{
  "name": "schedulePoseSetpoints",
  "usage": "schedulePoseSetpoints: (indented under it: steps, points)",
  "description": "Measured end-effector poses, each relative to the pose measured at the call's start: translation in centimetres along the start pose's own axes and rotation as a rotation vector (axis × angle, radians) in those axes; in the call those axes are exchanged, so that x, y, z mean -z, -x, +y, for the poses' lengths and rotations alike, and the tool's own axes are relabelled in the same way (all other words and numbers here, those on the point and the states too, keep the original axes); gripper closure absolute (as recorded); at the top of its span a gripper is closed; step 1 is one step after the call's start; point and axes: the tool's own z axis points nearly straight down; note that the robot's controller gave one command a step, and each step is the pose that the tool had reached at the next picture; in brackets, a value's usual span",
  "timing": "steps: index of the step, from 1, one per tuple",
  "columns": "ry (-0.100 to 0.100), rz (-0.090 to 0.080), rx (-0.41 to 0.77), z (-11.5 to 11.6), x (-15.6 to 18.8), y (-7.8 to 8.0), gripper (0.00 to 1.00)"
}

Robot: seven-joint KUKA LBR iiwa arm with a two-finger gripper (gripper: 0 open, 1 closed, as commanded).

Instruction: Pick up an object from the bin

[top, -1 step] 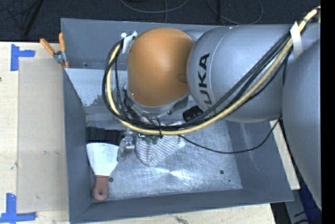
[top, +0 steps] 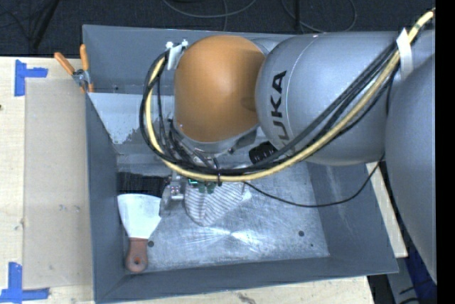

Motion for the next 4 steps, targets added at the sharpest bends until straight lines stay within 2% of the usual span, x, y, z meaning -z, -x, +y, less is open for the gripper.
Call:
schedulePoseSetpoints:
  steps: [1,2,4]
  points:
    - [0.003,-0.009,0.057,0.2,-3.1,2.0,0.00]
    - [0.001,0.017,0.013,-1.3,-13.2,6.2,1.00]
    - [0.002,0.017,0.014,-1.3,-13.2,6.2,1.00]
